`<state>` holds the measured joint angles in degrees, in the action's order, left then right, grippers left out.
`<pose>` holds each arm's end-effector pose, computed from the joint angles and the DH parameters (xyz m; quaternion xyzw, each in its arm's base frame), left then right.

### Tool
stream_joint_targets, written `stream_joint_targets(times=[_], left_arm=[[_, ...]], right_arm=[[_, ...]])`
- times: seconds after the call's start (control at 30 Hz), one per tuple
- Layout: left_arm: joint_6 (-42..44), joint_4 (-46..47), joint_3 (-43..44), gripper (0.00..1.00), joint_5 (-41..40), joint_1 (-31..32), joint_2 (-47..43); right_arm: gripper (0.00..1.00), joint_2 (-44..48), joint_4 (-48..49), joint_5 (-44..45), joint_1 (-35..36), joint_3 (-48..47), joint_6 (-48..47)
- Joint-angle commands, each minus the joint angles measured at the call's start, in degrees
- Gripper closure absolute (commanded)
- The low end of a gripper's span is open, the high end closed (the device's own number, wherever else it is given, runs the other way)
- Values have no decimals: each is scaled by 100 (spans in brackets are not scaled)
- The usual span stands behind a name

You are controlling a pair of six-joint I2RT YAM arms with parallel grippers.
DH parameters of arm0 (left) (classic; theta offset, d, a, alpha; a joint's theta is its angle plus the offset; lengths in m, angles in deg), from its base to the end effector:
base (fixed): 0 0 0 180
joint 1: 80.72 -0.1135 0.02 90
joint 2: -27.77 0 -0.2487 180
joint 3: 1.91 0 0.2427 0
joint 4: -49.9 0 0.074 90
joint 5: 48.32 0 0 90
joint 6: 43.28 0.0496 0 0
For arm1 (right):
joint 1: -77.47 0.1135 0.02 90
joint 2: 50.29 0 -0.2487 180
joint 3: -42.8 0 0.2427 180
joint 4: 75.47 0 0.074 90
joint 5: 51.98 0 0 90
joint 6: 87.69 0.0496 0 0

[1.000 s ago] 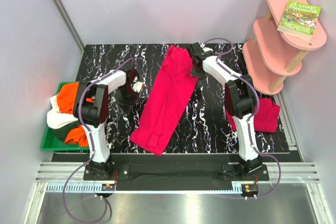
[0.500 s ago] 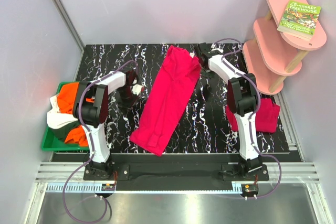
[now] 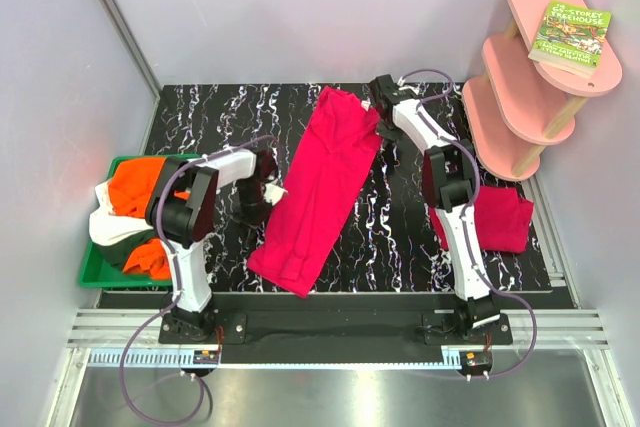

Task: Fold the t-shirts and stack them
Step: Rotate the tshirt 90 degrees

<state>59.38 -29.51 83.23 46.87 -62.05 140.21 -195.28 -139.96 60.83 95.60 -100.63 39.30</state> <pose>0.2782 -0.0987 0.1139 -0.2605 -0.9534 0.0371 0.1473 0.4953 0.1420 0.1402 0.1976 0.9392 -0.0774 0.2698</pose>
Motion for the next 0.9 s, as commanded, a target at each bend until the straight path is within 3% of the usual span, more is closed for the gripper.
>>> stream_joint_targets(times=[0.0,0.57,0.87], left_arm=[[122,235,-166,93,465,381,-47],[-36,95,308,92,966,2008,638],[-36,-336,1424,92,1107,2483,1183]], right_arm=[[100,-880,-729,-672,15,-815,-262],[100,-1901,-819,-2077,33,-2337,-482],[100,-1980,-590,-2658,77,-2495,-597]])
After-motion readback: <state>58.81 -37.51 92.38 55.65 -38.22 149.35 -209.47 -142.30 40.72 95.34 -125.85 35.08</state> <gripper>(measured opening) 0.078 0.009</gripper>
